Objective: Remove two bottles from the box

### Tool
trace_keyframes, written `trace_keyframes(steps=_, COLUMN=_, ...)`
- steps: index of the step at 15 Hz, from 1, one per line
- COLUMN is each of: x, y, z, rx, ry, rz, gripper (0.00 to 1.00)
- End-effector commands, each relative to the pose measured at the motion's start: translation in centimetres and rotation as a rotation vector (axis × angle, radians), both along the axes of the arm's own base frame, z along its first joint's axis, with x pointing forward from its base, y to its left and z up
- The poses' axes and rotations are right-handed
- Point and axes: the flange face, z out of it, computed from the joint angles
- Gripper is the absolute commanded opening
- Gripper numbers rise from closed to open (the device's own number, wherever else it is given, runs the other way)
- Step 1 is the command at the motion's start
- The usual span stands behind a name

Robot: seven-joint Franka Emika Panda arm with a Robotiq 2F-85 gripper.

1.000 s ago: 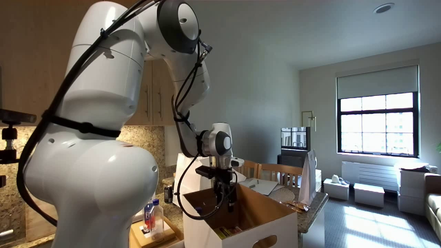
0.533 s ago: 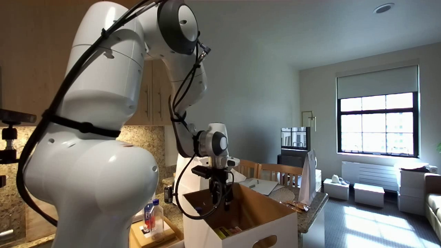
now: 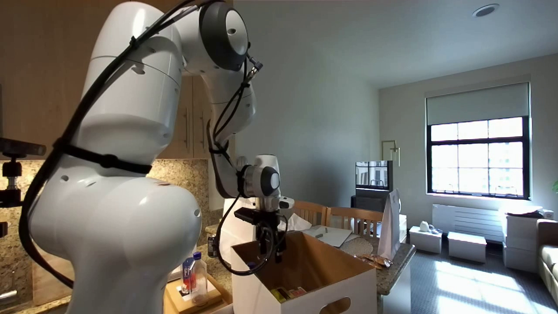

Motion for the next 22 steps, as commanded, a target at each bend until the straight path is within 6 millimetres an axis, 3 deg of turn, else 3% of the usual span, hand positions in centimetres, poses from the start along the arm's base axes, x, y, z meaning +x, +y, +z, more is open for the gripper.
trace_keyframes(steps=1, x=-0.4, y=1.0, z=0.5, rx=0.037, ry=-0.008, rz=0.044, gripper=1.0)
trace_keyframes(steps=22, x=1.4, y=5.4, z=-1.9, rx=0.097, ry=-0.035, rz=0.081, gripper=1.0)
